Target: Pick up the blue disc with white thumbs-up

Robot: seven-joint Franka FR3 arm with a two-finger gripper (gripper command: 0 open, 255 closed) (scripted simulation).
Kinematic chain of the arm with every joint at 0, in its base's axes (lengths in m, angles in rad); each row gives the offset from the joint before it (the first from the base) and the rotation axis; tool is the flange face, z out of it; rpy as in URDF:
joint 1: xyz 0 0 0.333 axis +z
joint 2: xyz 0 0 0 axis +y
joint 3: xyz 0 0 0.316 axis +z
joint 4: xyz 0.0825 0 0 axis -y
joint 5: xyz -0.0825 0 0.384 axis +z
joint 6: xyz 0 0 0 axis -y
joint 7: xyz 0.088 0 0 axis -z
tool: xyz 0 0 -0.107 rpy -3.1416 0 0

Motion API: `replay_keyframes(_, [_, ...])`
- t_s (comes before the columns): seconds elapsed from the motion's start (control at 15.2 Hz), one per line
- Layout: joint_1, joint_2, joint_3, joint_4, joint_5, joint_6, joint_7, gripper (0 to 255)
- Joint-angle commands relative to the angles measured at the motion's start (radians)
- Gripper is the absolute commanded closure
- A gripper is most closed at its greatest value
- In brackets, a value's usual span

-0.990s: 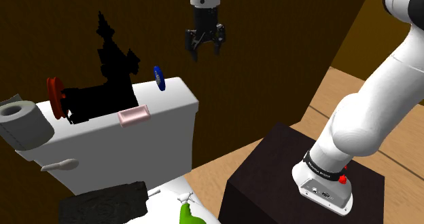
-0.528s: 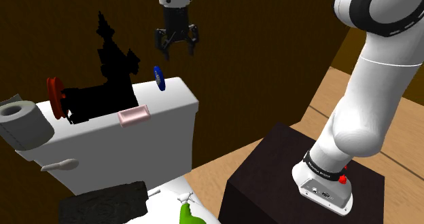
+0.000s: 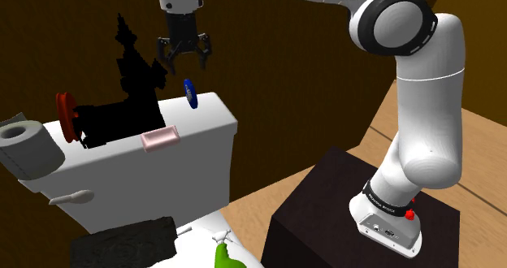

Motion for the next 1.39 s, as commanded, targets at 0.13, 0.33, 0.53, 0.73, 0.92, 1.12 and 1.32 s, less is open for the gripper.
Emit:
replay_keyframes(0.13, [-0.005, -0.008, 0.0, -0.067, 0.002, 0.06, 0.004, 0])
replay_keyframes(0.33, [-0.01, -0.016, 0.0, -0.113, 0.004, 0.098, 0.005, 0])
replay_keyframes(0.53, [-0.01, -0.016, 0.0, -0.114, 0.004, 0.099, 0.005, 255])
replay_keyframes(0.73, [-0.01, -0.016, 0.0, -0.114, 0.004, 0.099, 0.005, 255])
replay_keyframes(0.92, [-0.01, -0.016, 0.0, -0.114, 0.004, 0.099, 0.005, 255])
replay_keyframes(1.12, [-0.008, -0.013, 0.0, -0.096, 0.003, 0.083, 0.004, 255])
replay_keyframes(1.32, [-0.003, -0.003, 0.0, -0.04, 0.001, 0.037, 0.004, 255])
